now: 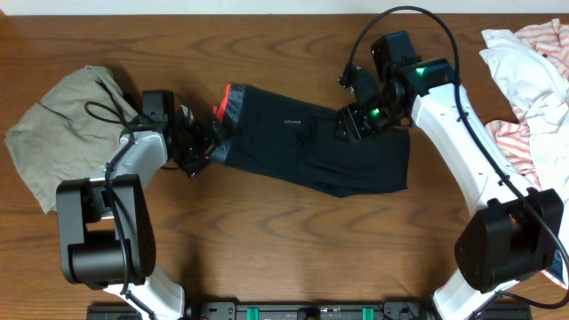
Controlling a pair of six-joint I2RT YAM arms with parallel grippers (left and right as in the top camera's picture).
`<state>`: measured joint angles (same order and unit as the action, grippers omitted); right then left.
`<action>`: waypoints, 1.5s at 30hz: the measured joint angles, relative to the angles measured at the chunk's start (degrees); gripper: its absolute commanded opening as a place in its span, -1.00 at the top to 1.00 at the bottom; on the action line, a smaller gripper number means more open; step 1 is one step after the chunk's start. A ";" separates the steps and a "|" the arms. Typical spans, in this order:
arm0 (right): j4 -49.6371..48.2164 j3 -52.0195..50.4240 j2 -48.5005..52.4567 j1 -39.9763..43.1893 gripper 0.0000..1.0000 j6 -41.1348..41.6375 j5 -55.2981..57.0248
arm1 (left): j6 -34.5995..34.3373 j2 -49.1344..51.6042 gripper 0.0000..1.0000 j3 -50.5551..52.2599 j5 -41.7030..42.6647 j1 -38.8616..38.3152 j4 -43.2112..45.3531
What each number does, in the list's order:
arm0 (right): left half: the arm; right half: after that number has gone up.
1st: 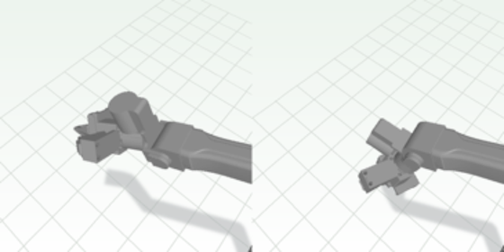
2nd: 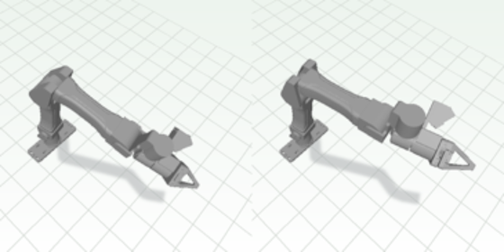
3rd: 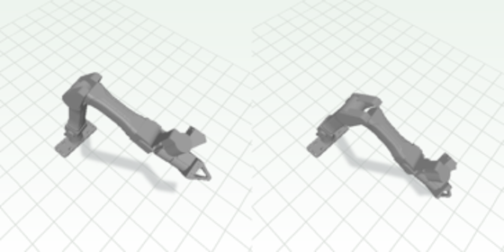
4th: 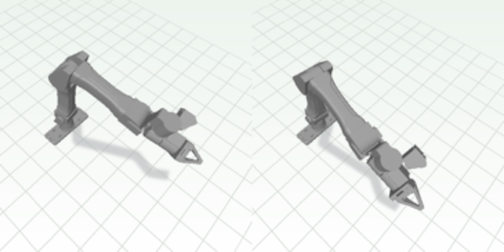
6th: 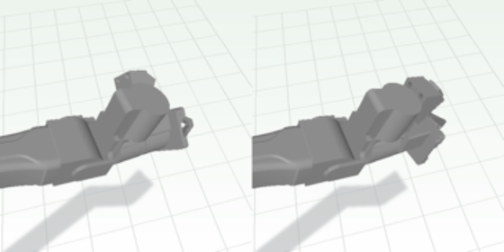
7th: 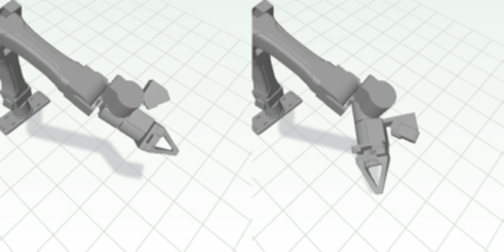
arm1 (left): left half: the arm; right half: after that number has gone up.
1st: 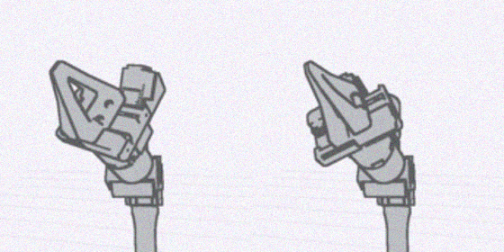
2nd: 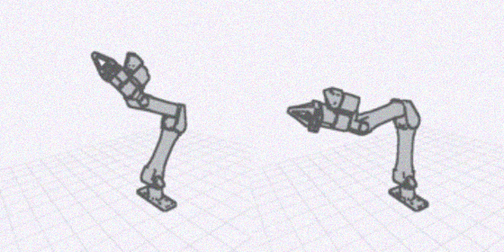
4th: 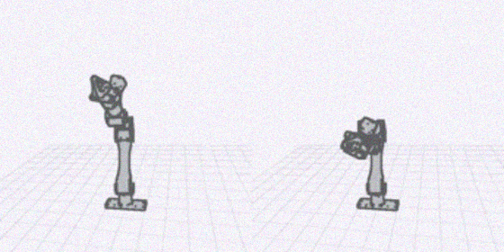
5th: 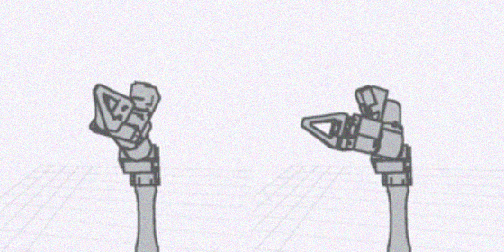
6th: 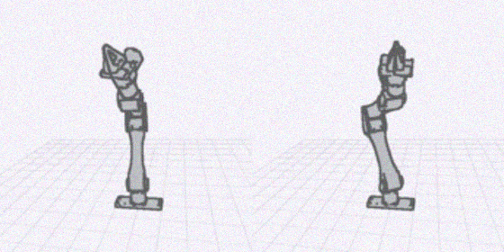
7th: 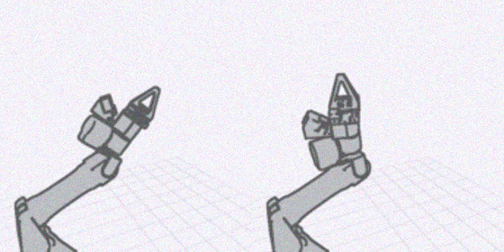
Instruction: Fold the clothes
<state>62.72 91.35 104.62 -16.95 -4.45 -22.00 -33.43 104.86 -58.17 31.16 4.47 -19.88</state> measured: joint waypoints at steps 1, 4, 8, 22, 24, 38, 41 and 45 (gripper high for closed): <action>0.00 0.00 0.00 0.00 -0.13 0.00 0.00 | 0.00 -0.02 -0.96 -0.09 -0.83 -0.02 0.17; 0.04 0.00 0.00 0.00 -0.13 0.00 0.00 | -0.02 -0.09 -0.96 -0.20 -2.80 -0.04 0.90; 0.04 0.00 0.00 0.00 -0.12 0.00 -0.02 | -0.15 -0.09 -0.98 -0.20 -4.66 -0.02 2.86; 0.07 0.00 0.00 0.00 -0.12 0.00 0.00 | -0.28 0.46 -0.93 -0.33 -4.11 0.39 4.02; 0.07 0.00 0.00 0.00 -0.12 0.00 0.00 | -0.26 0.66 -0.91 -0.33 -3.23 0.63 4.35; 0.07 0.00 0.00 0.00 -0.12 0.00 0.00 | -0.22 1.62 -0.76 -0.48 1.53 0.72 4.85; 0.07 0.00 0.00 0.00 -0.12 0.00 -0.02 | -0.28 1.79 -0.61 -0.46 2.12 0.68 3.82; 0.07 0.00 0.00 0.00 -0.12 0.00 0.00 | -0.55 2.16 -0.23 -0.35 2.51 0.68 3.37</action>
<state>62.78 91.35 104.62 -16.95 -4.45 -22.00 -33.98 107.02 -58.52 33.67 5.15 -16.51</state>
